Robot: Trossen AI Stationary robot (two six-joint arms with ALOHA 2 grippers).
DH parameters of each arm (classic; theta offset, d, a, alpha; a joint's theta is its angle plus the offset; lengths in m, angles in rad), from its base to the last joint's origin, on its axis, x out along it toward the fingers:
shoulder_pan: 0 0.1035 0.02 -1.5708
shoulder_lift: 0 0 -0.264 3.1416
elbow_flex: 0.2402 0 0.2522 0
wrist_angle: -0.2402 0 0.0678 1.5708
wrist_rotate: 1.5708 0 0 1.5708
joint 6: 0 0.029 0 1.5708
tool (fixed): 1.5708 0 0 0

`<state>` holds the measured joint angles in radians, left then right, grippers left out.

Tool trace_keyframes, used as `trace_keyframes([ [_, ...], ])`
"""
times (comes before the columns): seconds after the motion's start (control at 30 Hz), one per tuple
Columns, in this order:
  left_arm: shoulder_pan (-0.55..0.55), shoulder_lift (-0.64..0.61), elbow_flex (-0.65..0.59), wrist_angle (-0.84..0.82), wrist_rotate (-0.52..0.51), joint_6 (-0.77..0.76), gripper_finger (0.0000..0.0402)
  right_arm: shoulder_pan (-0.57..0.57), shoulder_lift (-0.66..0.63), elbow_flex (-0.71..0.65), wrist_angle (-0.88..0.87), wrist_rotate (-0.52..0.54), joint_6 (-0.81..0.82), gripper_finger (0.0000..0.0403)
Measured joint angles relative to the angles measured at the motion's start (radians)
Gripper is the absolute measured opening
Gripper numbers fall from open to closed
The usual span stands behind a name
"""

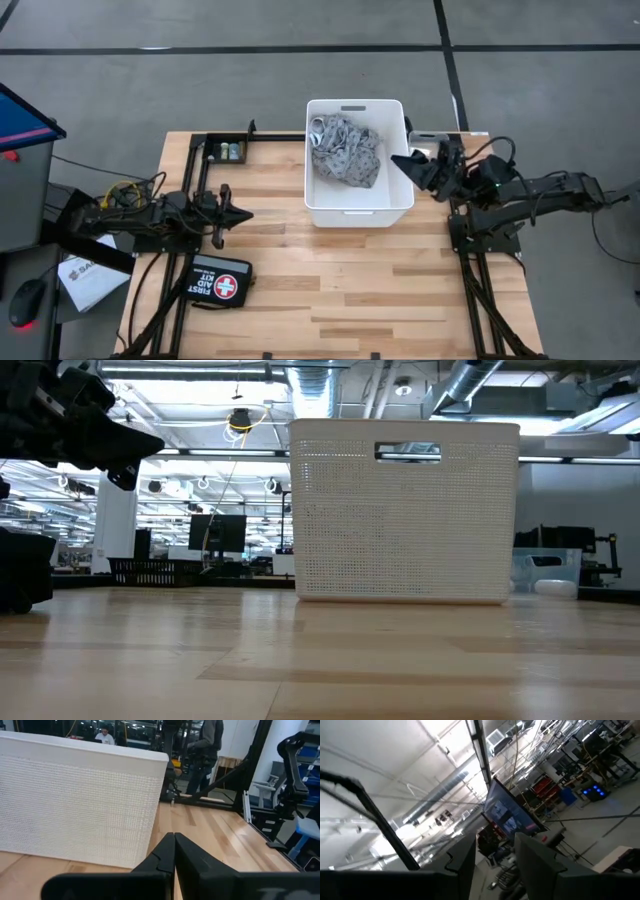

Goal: Pick & place medical supplies in basket/bin
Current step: Return to Home Position

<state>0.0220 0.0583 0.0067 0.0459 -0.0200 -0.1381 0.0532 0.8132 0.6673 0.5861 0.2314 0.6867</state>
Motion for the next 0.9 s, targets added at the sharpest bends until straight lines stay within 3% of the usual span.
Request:
trace_keyframes([
  [0.17,0.0,0.026,0.0,0.003,-0.001,0.0,0.0001,-0.009,0.071,0.077,-0.048,-0.037,-0.104,0.0133],
  [0.37,0.0,0.053,0.0,0.003,-0.002,-0.001,0.0001,-0.039,0.11,0.23,-0.42,-0.045,-0.225,0.0133],
  [0.5,0.0,0.07,0.0,0.004,-0.002,-0.001,0.0001,-0.01,0.108,0.303,-0.599,0.02,-0.352,0.0123],
  [0.67,0.0,0.082,0.0,0.003,-0.002,-0.001,0.0001,0.045,0.088,0.318,-0.702,0.138,-0.49,0.0112],
  [0.9,0.0,0.083,0.0,0.007,-0.002,-0.001,0.0001,0.11,0.066,0.317,-0.816,0.167,-0.505,0.0113],
])
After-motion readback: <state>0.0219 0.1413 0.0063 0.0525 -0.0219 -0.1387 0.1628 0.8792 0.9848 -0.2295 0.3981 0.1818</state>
